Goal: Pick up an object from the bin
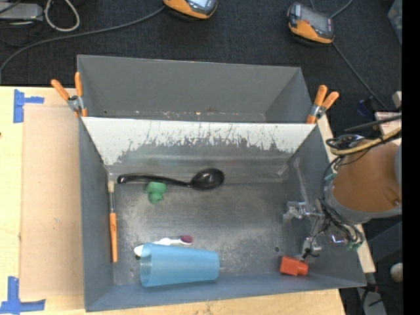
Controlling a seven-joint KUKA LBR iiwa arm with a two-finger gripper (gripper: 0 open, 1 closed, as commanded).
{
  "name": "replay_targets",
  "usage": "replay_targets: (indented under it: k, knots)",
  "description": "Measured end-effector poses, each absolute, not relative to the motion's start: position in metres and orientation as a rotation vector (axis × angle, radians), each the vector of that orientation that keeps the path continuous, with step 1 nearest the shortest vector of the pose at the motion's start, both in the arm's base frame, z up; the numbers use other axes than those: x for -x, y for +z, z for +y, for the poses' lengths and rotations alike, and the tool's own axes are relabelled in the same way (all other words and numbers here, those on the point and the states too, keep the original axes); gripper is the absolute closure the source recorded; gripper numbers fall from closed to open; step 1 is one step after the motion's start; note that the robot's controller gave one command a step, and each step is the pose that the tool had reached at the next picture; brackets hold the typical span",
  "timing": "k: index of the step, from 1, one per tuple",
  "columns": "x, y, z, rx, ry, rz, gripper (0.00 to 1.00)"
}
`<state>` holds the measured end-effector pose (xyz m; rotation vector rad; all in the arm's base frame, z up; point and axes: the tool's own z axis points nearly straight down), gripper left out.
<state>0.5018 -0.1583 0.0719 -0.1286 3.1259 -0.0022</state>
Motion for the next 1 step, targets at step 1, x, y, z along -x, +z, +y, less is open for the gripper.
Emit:
replay_targets:
  k: [1]
  knots:
    - [-0.5149, 0.1002, -0.0945, -0.144, 0.004, 3.124, 0.00]
